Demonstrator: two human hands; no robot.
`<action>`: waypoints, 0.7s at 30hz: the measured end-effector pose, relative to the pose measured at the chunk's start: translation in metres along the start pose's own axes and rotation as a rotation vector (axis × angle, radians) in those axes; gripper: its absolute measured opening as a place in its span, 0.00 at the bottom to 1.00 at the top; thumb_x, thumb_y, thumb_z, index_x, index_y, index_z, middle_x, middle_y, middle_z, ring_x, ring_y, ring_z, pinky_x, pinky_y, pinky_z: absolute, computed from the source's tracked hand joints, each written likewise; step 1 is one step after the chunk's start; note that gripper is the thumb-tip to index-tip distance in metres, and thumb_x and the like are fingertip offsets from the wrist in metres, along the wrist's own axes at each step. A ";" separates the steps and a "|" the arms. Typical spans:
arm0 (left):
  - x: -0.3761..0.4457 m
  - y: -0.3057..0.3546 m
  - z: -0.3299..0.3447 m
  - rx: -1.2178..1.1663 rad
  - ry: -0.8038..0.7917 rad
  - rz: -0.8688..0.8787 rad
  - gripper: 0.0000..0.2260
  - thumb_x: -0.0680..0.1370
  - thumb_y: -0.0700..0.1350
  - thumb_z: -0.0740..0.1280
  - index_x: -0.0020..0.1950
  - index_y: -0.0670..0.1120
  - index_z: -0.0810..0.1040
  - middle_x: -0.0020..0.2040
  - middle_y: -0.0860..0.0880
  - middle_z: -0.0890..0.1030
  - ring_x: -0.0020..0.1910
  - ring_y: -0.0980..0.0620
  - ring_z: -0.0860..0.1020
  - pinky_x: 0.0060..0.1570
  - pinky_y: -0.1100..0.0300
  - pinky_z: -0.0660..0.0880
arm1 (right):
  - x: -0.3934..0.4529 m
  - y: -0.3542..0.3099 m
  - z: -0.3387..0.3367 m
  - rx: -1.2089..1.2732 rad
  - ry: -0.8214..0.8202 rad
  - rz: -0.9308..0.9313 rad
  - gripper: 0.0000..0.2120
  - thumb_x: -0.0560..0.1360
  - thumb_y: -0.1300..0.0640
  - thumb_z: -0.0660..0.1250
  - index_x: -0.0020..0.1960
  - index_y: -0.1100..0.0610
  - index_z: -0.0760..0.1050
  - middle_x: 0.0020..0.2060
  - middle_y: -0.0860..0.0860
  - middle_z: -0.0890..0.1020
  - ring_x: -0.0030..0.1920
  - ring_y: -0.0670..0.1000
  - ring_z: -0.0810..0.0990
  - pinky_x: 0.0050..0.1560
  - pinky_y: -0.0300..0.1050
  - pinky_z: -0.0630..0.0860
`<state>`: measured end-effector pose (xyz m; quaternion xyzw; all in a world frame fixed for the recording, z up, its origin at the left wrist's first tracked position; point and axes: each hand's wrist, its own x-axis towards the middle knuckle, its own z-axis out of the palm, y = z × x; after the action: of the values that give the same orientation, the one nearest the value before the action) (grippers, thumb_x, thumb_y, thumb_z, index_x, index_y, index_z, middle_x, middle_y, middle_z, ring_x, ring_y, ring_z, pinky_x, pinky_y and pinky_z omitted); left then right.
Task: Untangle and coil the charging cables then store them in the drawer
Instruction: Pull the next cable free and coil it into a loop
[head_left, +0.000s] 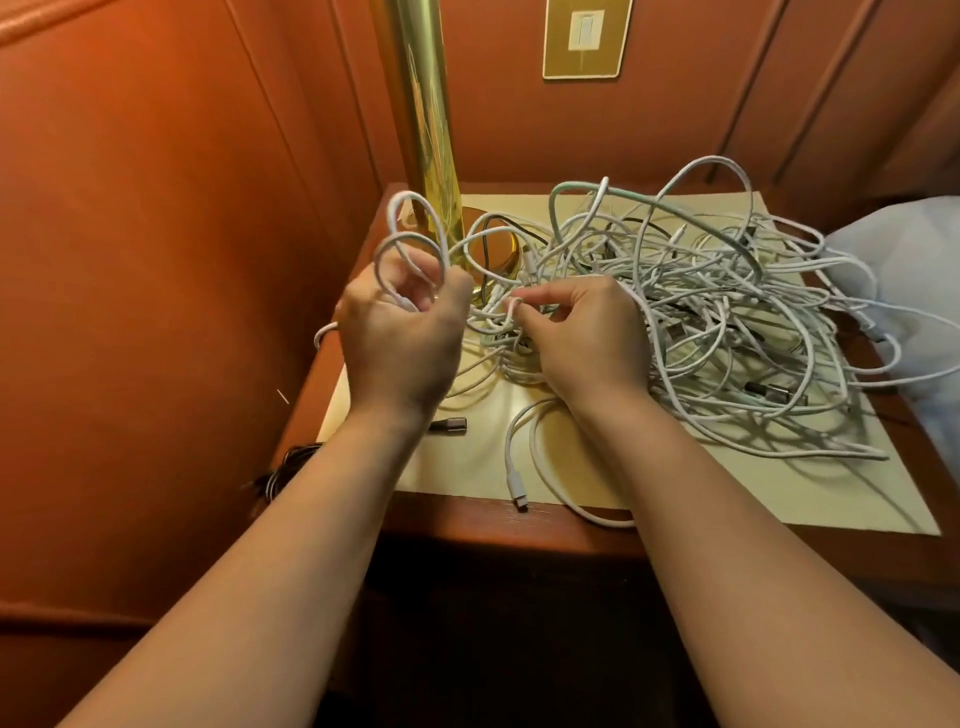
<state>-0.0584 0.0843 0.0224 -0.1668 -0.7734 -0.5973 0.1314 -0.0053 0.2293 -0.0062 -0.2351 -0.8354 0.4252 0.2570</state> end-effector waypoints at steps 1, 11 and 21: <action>-0.001 -0.004 0.005 0.051 -0.027 -0.006 0.06 0.74 0.46 0.71 0.38 0.47 0.79 0.32 0.47 0.79 0.30 0.57 0.73 0.32 0.64 0.70 | 0.000 0.000 0.000 0.000 -0.001 -0.006 0.04 0.76 0.49 0.77 0.50 0.48 0.89 0.28 0.36 0.74 0.31 0.28 0.74 0.28 0.25 0.66; -0.007 -0.018 0.025 0.128 -0.282 -0.191 0.24 0.73 0.64 0.75 0.34 0.42 0.82 0.28 0.48 0.80 0.28 0.55 0.73 0.32 0.59 0.69 | 0.003 0.000 -0.002 -0.086 -0.007 0.047 0.04 0.75 0.54 0.77 0.49 0.47 0.88 0.38 0.45 0.85 0.35 0.38 0.78 0.30 0.33 0.70; -0.002 -0.016 0.021 0.039 -0.372 -0.121 0.11 0.80 0.47 0.70 0.43 0.41 0.82 0.34 0.47 0.81 0.33 0.52 0.77 0.34 0.57 0.72 | 0.007 -0.004 -0.002 -0.122 -0.005 -0.017 0.04 0.74 0.48 0.78 0.47 0.46 0.88 0.32 0.40 0.79 0.31 0.41 0.76 0.33 0.38 0.70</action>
<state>-0.0633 0.1010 0.0025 -0.2249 -0.8045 -0.5477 -0.0470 -0.0098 0.2330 -0.0002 -0.2421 -0.8624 0.3717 0.2438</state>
